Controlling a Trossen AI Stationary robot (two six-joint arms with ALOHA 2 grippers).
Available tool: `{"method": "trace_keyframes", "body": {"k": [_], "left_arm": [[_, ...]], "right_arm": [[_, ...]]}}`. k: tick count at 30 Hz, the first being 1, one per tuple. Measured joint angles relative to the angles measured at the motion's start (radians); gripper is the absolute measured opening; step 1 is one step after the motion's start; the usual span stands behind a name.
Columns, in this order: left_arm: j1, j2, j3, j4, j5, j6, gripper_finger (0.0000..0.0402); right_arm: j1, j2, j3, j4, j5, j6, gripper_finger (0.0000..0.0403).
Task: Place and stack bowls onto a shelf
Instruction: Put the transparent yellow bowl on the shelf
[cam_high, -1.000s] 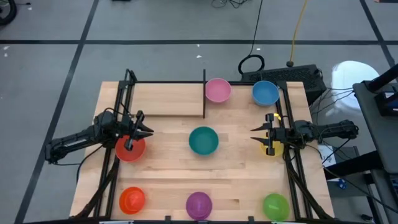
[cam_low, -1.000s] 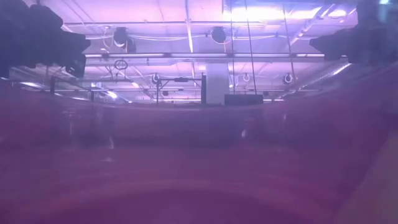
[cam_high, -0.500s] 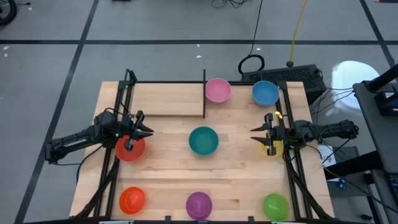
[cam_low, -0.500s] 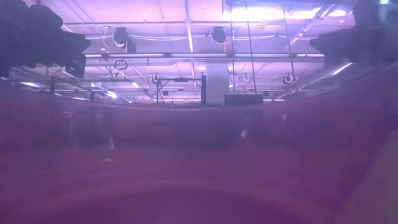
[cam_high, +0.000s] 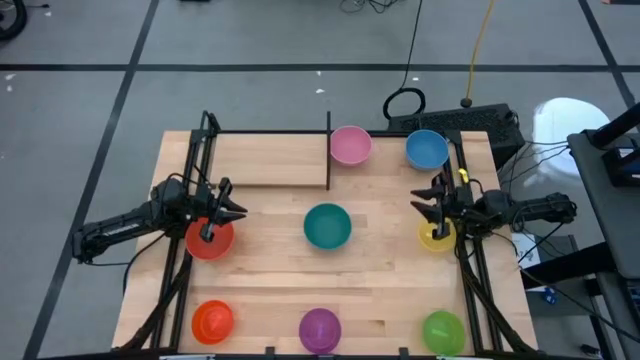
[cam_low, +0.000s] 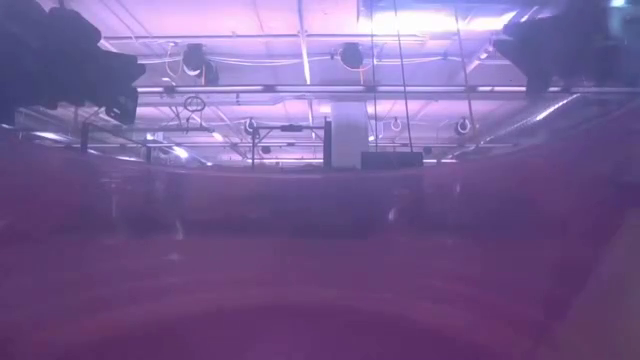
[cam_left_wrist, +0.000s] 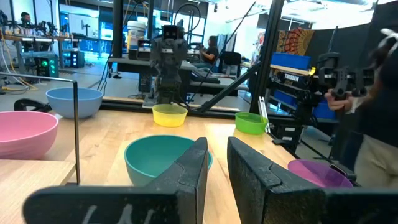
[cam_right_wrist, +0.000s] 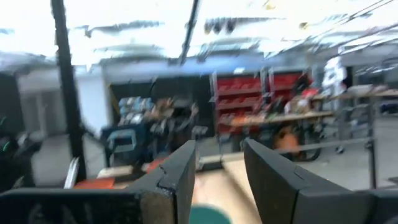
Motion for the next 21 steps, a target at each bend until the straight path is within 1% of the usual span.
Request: {"method": "trace_keyframes", "body": {"k": [6, 8, 10, 16, 21], "left_arm": [[0.0, 0.0, 0.0, -0.001, 0.0, 0.0, 0.0067], [0.0, 0.0, 0.0, 0.0, 0.0, 0.0, 0.0067], [0.0, 0.0, 0.0, -0.001, 0.0, 0.0, 0.0067], [0.0, 0.0, 0.0, -0.001, 0.0, 0.0, 0.0067], [0.0, 0.0, 0.0, -0.002, 0.0, 0.0, 0.0067]], "right_arm": [[0.0, 0.0, 0.002, 0.109, 0.014, 0.013, 0.0132], [0.0, 0.0, 0.021, 0.099, 0.02, -0.003, 0.0132], [0.0, 0.0, 0.045, 0.024, 0.058, -0.014, 0.0132], [0.0, 0.007, 0.202, -0.271, 0.278, -0.107, 0.0132], [0.0, 0.05, 0.362, -0.397, 0.325, -0.122, 0.0132]]}}
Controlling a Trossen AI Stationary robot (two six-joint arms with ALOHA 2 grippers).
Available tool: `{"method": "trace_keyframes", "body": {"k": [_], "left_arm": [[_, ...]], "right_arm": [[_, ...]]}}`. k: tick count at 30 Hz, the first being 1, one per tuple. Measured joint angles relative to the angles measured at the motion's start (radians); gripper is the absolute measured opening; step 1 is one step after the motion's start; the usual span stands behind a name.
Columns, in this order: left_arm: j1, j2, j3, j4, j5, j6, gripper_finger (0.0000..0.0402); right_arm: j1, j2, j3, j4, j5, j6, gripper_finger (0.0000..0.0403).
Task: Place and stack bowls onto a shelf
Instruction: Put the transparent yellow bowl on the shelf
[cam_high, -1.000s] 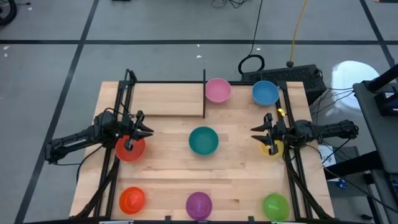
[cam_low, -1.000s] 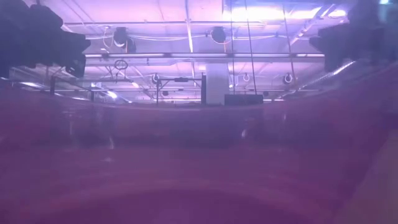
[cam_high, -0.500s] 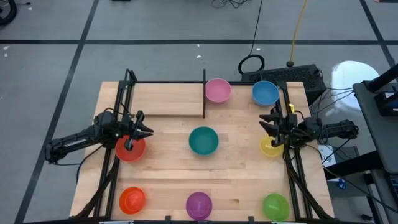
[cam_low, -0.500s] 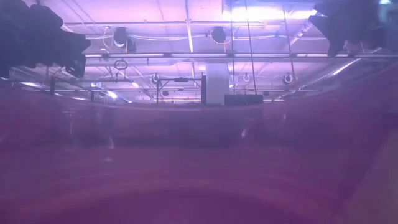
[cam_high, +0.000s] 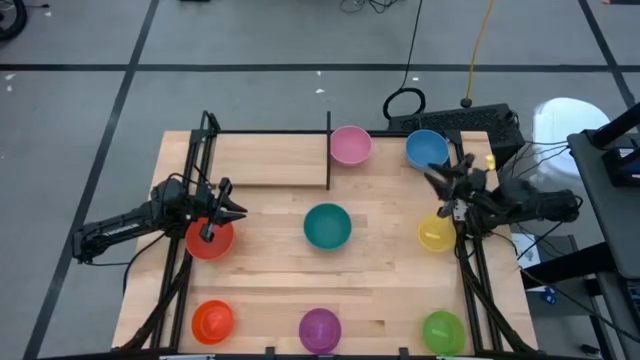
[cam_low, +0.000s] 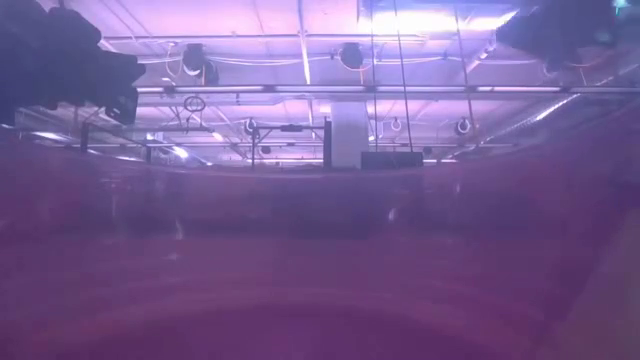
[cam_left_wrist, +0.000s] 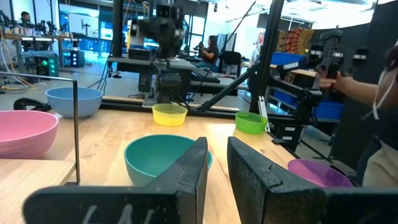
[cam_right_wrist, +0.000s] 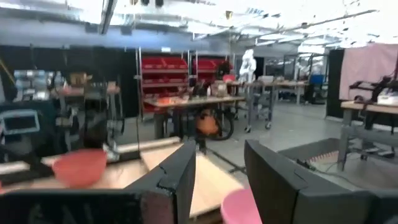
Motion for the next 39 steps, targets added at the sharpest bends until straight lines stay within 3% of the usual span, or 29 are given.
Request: {"method": "trace_keyframes", "body": {"k": [9, 16, 21, 24, 27, 39], "left_arm": [[0.0, 0.0, 0.0, 0.001, 0.0, 0.0, 0.0067], [0.0, 0.0, 0.0, 0.007, -0.001, 0.0, 0.0067], [0.0, 0.0, 0.0, 0.038, -0.007, -0.002, 0.0067], [0.0, 0.0, 0.0, 0.051, -0.007, -0.019, 0.0067], [0.0, 0.0, 0.0, 0.053, -0.008, -0.035, 0.0067], [0.0, 0.0, 0.0, 0.054, -0.008, -0.197, 0.0067]], "right_arm": [[0.0, 0.211, 0.392, -0.462, 0.083, -0.014, 0.0132], [0.0, 0.422, 0.649, -0.799, 0.076, 0.119, 0.0132], [0.0, 0.565, 0.759, -1.074, -0.112, 0.308, 0.0132], [0.0, 0.631, 0.766, -1.162, -0.276, 0.373, 0.0132], [0.0, 0.693, 0.742, -1.227, -0.371, 0.404, 0.0132], [0.0, 0.874, 0.579, -1.209, -0.707, 0.847, 0.0132]]}}
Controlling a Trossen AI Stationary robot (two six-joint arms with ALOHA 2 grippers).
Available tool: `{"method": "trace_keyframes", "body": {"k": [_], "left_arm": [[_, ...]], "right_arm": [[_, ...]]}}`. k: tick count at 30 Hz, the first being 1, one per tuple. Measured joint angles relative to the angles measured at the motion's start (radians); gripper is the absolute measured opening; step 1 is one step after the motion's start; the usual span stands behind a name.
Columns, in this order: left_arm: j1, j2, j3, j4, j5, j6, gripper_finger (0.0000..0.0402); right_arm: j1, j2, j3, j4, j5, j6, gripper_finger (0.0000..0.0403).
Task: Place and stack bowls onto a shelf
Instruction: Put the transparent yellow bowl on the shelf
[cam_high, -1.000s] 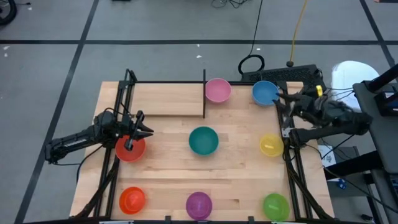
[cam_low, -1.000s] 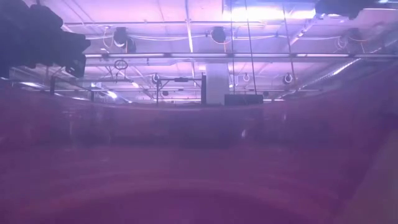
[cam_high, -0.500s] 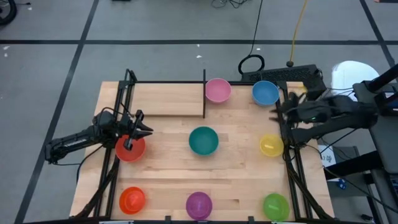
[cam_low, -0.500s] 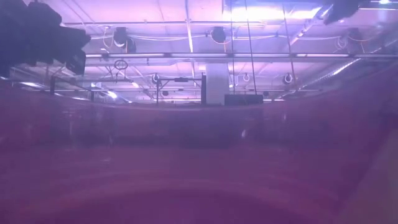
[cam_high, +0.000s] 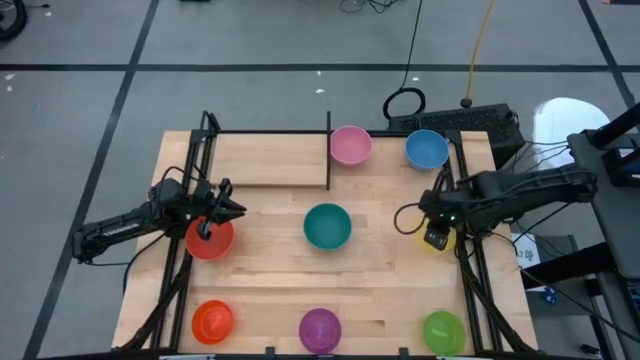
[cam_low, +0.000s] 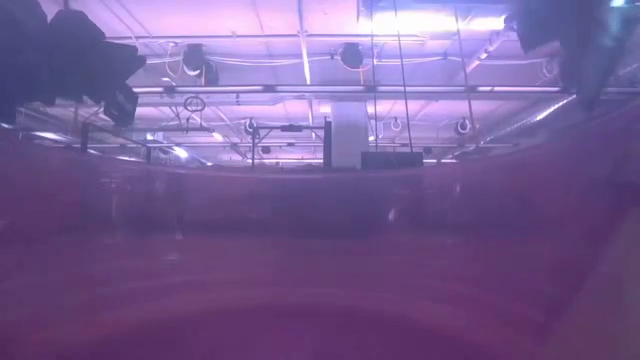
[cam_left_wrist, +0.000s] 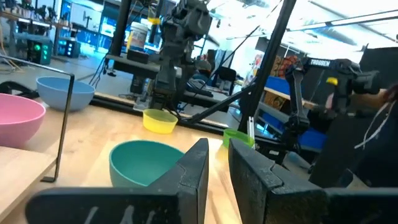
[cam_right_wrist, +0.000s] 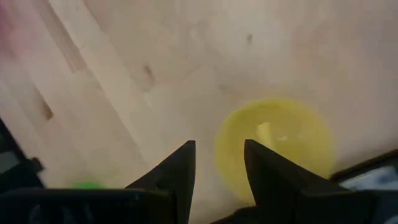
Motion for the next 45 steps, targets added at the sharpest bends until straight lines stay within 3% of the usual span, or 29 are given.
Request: {"method": "trace_keyframes", "body": {"k": [7, 13, 19, 27, 33, 41, 45], "left_arm": [[0.0, 0.0, 0.0, 0.0, 0.0, 0.002, 0.0067], [0.0, 0.0, 0.0, 0.0, 0.0, 0.019, 0.0067], [0.0, 0.0, 0.0, 0.0, 0.0, 0.021, 0.0067], [0.0, 0.0, 0.0, 0.0, 0.001, 0.022, 0.0067], [0.0, 0.0, 0.0, 0.0, 0.001, 0.022, 0.0067], [0.0, 0.0, 0.0, 0.0, 0.001, 0.022, 0.0067], [0.0, 0.0, 0.0, 0.0, 0.001, 0.022, 0.0067]], "right_arm": [[0.0, 0.017, -0.137, 0.208, -0.082, 0.165, 0.0132], [0.0, 0.017, -0.266, 0.433, -0.081, 0.265, 0.0132], [0.0, 0.017, -0.332, 0.474, -0.034, 0.315, 0.0123], [0.0, 0.016, -0.332, 0.554, -0.031, 0.23, 0.0098], [0.0, 0.016, -0.332, 0.521, -0.031, 0.216, 0.0089], [-0.007, 0.016, -0.332, 0.563, -0.025, 0.104, 0.0092], [-0.027, 0.016, -0.332, 0.562, -0.022, 0.015, 0.0112]]}}
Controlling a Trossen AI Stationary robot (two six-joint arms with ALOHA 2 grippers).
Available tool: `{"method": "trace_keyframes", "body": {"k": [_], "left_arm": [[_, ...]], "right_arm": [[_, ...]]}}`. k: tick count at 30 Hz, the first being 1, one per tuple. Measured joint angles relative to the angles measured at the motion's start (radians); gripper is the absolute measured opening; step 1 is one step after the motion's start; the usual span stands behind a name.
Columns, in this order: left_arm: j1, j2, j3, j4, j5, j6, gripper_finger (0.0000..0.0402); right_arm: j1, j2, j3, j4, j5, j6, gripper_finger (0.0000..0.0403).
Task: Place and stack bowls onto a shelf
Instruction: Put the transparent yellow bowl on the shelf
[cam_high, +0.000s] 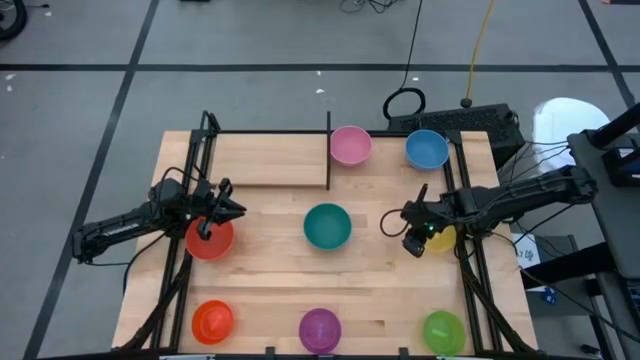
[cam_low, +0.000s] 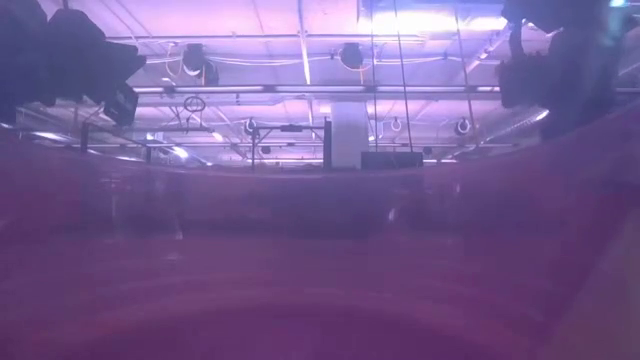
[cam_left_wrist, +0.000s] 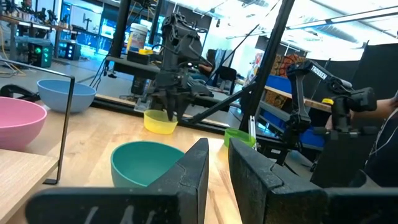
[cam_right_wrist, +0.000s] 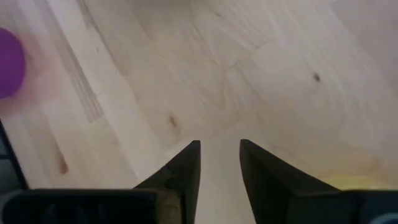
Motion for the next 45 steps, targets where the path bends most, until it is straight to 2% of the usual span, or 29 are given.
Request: {"method": "trace_keyframes", "body": {"k": [4, 9, 21, 32, 45], "left_arm": [[0.0, 0.0, 0.0, 0.0, 0.0, 0.0, 0.0067], [0.0, 0.0, 0.0, 0.0, 0.0, 0.001, 0.0067], [0.0, 0.0, 0.0, 0.0, 0.0, 0.073, 0.0067], [0.0, 0.0, 0.0, 0.0, 0.0, 0.072, 0.0067], [0.0, 0.0, 0.0, 0.0, 0.0, 0.07, 0.0067]], "right_arm": [[-0.041, 0.0, 0.0, -0.046, -0.001, -0.066, 0.0142], [-0.078, 0.0, 0.0, -0.142, -0.006, 0.077, 0.0159], [-0.098, 0.0, 0.0, -0.196, -0.058, 0.226, 0.0133], [-0.098, 0.0, 0.0, -0.258, -0.055, 0.19, 0.0116], [-0.097, 0.0, -0.035, -0.214, -0.055, 0.148, 0.0116]]}}
